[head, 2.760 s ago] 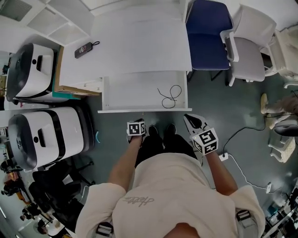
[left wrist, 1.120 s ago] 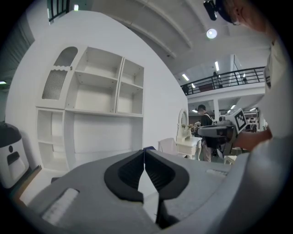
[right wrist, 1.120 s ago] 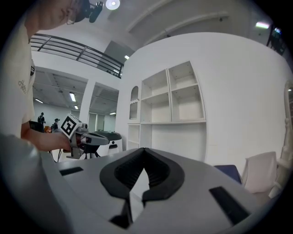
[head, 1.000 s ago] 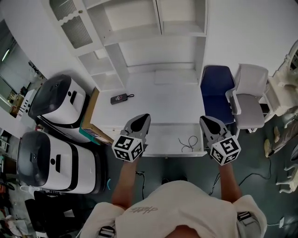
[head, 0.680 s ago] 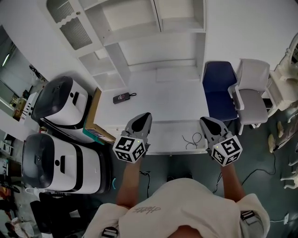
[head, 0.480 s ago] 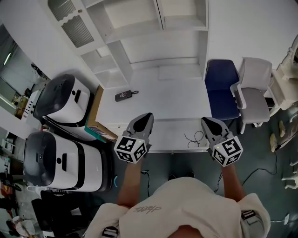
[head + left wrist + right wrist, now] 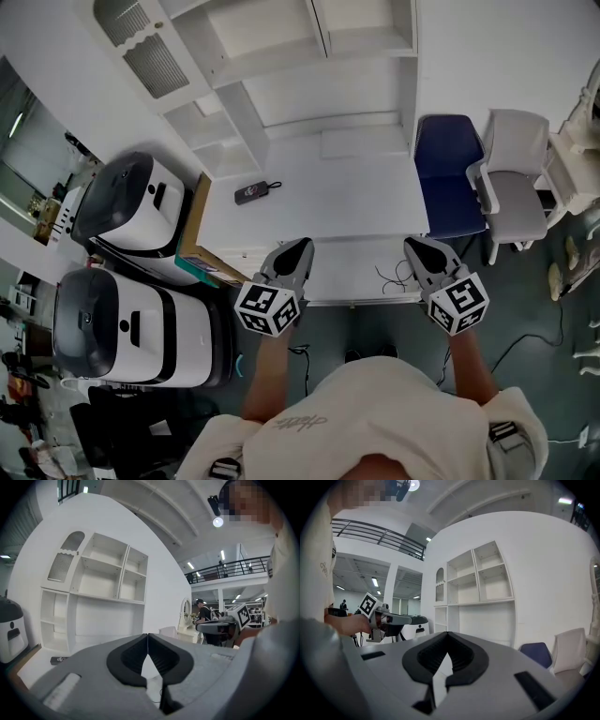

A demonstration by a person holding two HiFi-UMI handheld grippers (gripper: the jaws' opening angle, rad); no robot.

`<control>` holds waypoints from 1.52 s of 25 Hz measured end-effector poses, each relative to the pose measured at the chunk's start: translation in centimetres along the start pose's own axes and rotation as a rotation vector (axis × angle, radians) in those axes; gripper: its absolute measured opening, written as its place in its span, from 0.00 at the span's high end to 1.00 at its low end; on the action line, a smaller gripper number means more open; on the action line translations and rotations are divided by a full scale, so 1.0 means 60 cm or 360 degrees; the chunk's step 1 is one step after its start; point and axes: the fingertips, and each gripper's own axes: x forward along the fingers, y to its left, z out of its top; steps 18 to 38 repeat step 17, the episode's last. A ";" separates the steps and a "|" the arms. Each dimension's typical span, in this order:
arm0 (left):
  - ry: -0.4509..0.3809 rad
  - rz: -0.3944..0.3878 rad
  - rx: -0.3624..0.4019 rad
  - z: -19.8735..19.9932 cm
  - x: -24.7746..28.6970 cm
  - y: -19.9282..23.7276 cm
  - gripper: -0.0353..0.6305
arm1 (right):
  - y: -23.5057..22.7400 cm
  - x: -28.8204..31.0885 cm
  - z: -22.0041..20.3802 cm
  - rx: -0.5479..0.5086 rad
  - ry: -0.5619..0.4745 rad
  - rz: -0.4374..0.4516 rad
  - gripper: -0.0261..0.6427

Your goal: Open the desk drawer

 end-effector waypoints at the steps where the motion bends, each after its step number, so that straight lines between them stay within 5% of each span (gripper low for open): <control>1: -0.0005 -0.0001 0.0000 0.000 -0.001 -0.001 0.92 | 0.001 -0.001 -0.001 0.0005 -0.0001 -0.0001 0.96; 38: -0.0008 -0.0053 0.0038 0.012 -0.032 -0.018 0.92 | 0.033 -0.008 0.002 -0.0029 -0.0026 0.0014 0.96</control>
